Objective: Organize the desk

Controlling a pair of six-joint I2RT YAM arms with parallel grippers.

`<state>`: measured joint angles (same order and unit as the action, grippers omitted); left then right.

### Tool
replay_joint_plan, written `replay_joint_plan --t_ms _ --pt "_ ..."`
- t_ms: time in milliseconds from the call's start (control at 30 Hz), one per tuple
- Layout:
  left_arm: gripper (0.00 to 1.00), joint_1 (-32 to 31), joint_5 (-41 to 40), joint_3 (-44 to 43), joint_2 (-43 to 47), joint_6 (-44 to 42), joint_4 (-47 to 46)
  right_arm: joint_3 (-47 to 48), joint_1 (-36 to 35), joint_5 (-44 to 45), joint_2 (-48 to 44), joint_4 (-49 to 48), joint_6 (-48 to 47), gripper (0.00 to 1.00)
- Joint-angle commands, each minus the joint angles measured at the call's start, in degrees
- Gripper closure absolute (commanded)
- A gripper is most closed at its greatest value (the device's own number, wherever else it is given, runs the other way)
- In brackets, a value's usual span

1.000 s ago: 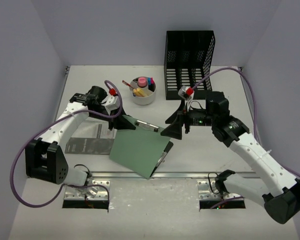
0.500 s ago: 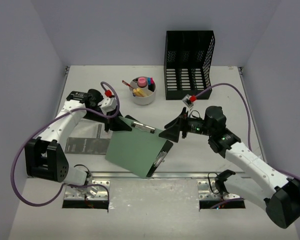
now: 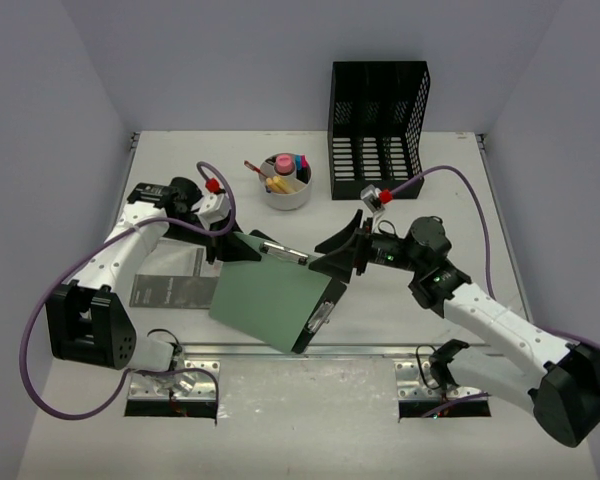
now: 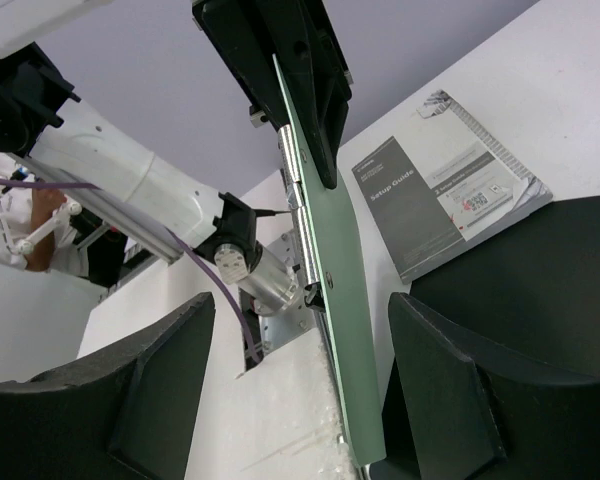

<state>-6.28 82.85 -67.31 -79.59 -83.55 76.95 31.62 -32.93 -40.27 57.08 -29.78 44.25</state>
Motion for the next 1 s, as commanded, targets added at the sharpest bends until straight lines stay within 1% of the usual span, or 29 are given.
replay_joint_plan --t_ms 0,100,267,400,567,600,700,833,933,967 --pt "1.0 0.7 15.1 -2.2 1.5 -1.6 -1.8 0.0 -1.2 2.6 0.9 -4.1 -3.4 0.29" --pt "1.0 0.7 15.1 -2.7 1.7 -0.8 -1.9 -0.3 -1.3 3.9 1.5 -4.3 -4.3 0.28" --pt "1.0 0.7 15.1 -3.9 2.2 0.8 -2.0 0.6 -1.2 4.8 2.0 -4.3 -5.1 0.3" --pt "1.0 0.7 15.1 -4.9 2.4 1.8 -2.1 1.5 -1.3 4.7 2.9 -5.3 -5.3 0.33" --pt "1.0 0.9 15.2 -4.9 2.8 2.3 -2.1 2.4 -1.3 3.8 4.3 -7.0 -5.4 0.39" --pt "1.0 0.9 15.1 -4.9 2.8 2.3 -2.1 2.7 -1.4 3.6 4.5 -7.3 -5.7 0.42" --pt "1.0 0.9 15.1 -5.1 2.7 2.3 -2.2 4.0 -1.7 3.3 5.3 -7.7 -5.8 0.44" --pt "1.0 0.9 15.1 -5.3 2.6 2.3 -2.2 5.4 -2.3 2.9 6.6 -8.4 -6.2 0.54" --pt "1.0 0.9 15.2 -5.5 2.6 2.4 -2.1 6.2 -2.8 2.4 7.5 -8.5 -6.7 0.72" --pt "1.0 0.9 15.1 -5.6 2.7 2.4 -2.1 6.4 -2.9 2.4 7.7 -7.9 -7.1 0.89"
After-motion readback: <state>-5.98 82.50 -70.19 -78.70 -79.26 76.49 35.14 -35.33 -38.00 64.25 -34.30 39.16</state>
